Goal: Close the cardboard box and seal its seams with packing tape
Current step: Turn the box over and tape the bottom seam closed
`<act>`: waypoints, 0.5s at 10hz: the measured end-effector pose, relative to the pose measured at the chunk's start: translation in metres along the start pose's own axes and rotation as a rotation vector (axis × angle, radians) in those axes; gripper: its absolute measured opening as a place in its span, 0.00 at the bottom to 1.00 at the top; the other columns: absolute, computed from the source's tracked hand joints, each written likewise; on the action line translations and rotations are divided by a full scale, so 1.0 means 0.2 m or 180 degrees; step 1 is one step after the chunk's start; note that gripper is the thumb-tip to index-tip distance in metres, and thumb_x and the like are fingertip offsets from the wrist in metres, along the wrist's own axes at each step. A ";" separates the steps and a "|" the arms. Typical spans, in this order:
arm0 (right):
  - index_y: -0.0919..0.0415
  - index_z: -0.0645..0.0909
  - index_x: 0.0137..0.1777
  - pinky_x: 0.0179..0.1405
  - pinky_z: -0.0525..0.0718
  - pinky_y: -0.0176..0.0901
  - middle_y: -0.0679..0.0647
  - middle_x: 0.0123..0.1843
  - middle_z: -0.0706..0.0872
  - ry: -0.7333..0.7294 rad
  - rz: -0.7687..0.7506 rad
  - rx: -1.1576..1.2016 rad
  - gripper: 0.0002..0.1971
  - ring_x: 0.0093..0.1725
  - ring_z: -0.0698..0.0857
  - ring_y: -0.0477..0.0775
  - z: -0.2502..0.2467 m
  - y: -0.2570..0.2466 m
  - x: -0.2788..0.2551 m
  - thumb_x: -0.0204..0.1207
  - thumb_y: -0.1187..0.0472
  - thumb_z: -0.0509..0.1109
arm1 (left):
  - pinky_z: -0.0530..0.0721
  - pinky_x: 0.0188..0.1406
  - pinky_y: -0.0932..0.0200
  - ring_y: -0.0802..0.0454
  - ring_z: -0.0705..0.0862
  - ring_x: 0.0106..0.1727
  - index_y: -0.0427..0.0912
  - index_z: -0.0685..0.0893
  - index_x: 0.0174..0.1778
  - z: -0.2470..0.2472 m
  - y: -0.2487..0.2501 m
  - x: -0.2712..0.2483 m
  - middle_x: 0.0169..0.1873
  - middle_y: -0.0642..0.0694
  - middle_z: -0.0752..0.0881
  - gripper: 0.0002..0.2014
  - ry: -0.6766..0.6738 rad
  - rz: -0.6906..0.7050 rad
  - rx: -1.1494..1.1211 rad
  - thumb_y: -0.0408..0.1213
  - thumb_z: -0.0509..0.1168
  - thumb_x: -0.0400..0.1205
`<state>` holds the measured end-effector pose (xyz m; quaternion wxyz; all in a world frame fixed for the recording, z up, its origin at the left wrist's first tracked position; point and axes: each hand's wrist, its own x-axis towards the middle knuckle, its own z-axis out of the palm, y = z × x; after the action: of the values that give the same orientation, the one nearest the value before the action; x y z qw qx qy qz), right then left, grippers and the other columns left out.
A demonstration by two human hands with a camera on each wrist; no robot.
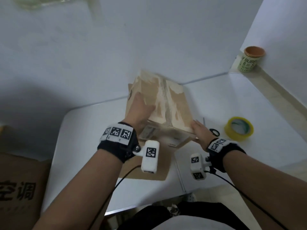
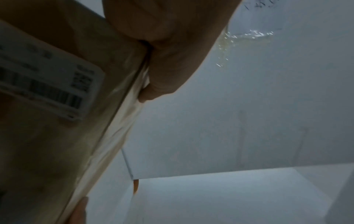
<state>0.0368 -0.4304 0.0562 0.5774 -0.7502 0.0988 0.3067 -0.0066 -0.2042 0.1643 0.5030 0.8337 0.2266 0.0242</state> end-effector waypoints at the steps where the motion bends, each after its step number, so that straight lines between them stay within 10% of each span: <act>1: 0.61 0.67 0.79 0.59 0.74 0.52 0.61 0.72 0.74 0.0052 0.0050 -0.0412 0.21 0.64 0.75 0.57 -0.04 -0.01 -0.03 0.87 0.57 0.53 | 0.77 0.68 0.52 0.43 0.73 0.73 0.32 0.60 0.79 0.07 0.06 0.00 0.74 0.41 0.68 0.34 -0.0027 0.0062 0.0605 0.34 0.67 0.79; 3: 0.70 0.69 0.76 0.68 0.79 0.61 0.69 0.75 0.73 -0.0467 0.0763 -0.0866 0.22 0.73 0.76 0.69 -0.07 0.10 -0.02 0.84 0.61 0.59 | 0.45 0.85 0.48 0.43 0.42 0.85 0.32 0.41 0.84 0.35 0.14 -0.17 0.85 0.37 0.43 0.38 -0.0512 0.0460 0.1777 0.30 0.57 0.83; 5: 0.53 0.56 0.84 0.65 0.81 0.59 0.58 0.81 0.64 -0.0327 0.0742 -0.0752 0.32 0.76 0.69 0.65 -0.04 0.10 -0.01 0.83 0.56 0.64 | 0.39 0.83 0.48 0.44 0.35 0.85 0.35 0.35 0.83 0.45 0.07 -0.17 0.84 0.39 0.34 0.37 -0.1370 0.1176 0.2897 0.27 0.52 0.85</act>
<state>0.0285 -0.4446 0.0427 0.4500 -0.7796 0.1187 0.4190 -0.0089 -0.2977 0.1388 0.1132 0.9796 -0.0445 -0.1599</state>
